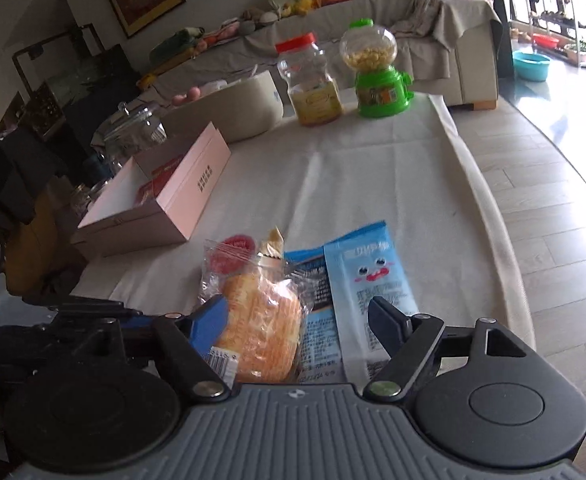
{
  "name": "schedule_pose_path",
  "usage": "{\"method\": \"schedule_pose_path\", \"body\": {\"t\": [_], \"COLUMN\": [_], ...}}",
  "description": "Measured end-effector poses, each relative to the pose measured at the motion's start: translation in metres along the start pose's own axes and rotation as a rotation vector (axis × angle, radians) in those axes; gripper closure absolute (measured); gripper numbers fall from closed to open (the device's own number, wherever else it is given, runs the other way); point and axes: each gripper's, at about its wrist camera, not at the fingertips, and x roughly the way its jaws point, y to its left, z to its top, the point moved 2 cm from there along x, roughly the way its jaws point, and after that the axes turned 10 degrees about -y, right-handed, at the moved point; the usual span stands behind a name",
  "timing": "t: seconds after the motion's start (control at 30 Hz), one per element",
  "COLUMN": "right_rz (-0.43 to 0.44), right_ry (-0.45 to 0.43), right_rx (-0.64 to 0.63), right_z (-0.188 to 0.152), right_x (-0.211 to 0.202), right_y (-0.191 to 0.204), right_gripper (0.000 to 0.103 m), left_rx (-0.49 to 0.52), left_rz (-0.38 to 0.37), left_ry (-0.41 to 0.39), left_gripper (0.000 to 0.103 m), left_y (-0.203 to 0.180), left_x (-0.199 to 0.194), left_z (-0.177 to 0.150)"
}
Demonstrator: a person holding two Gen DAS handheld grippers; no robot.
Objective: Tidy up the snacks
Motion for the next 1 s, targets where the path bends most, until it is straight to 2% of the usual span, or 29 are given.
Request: {"method": "schedule_pose_path", "body": {"t": [0.1,0.2,0.27,0.33,0.4,0.47,0.53,0.63,0.73,0.8,0.83,0.9,1.0], "right_rz": [-0.029,-0.136,-0.183,-0.183,-0.181,-0.193,-0.214,-0.239,-0.259,-0.265,-0.266,-0.269,-0.265], "right_ry": [0.002,-0.001,0.001,0.012,-0.003,-0.016,-0.026,-0.031,-0.049,-0.063,-0.069,-0.078,-0.082], "right_rx": [0.023,-0.022,-0.056,-0.039,-0.024,-0.039,-0.076,-0.14,-0.175,-0.185,-0.188,-0.197,-0.193], "right_z": [-0.004,-0.007,-0.013,-0.018,-0.023,-0.027,-0.031,-0.038,-0.044,-0.046,-0.047,-0.049,-0.049], "right_x": [0.005,0.008,0.008,0.005,0.002,-0.001,-0.001,0.002,0.004,0.004,0.005,0.005,0.004], "right_y": [-0.008,-0.013,-0.016,-0.02,-0.023,-0.019,-0.013,-0.005,0.001,0.002,0.002,0.003,0.002], "right_gripper": [0.019,0.019,0.019,0.019,0.019,0.019,0.018,0.015,0.012,0.01,0.009,0.009,0.008], "left_rx": [0.039,0.052,0.005,-0.062,-0.086,-0.058,-0.022,0.035,0.083,0.105,0.088,0.026,-0.097], "left_rz": [0.088,0.163,0.155,0.118,0.118,0.148,0.158,0.173,0.257,0.314,0.315,0.256,0.044], "left_ry": [-0.013,-0.021,-0.017,-0.015,-0.023,-0.017,-0.019,-0.043,-0.066,-0.073,-0.074,-0.093,-0.097], "left_gripper": [0.075,0.075,0.075,0.075,0.075,0.075,0.066,0.06,0.057,0.061,0.062,0.062,0.062], "left_y": [0.008,0.021,0.03,0.037,0.041,0.042,0.043,0.044,0.049,0.056,0.06,0.063,0.055], "left_x": [0.003,0.007,0.008,0.009,0.013,0.021,0.028,0.031,0.024,0.018,0.013,0.0,-0.011], "left_z": [0.001,0.003,0.006,0.01,0.013,0.016,0.018,0.019,0.02,0.021,0.022,0.025,0.033]}}
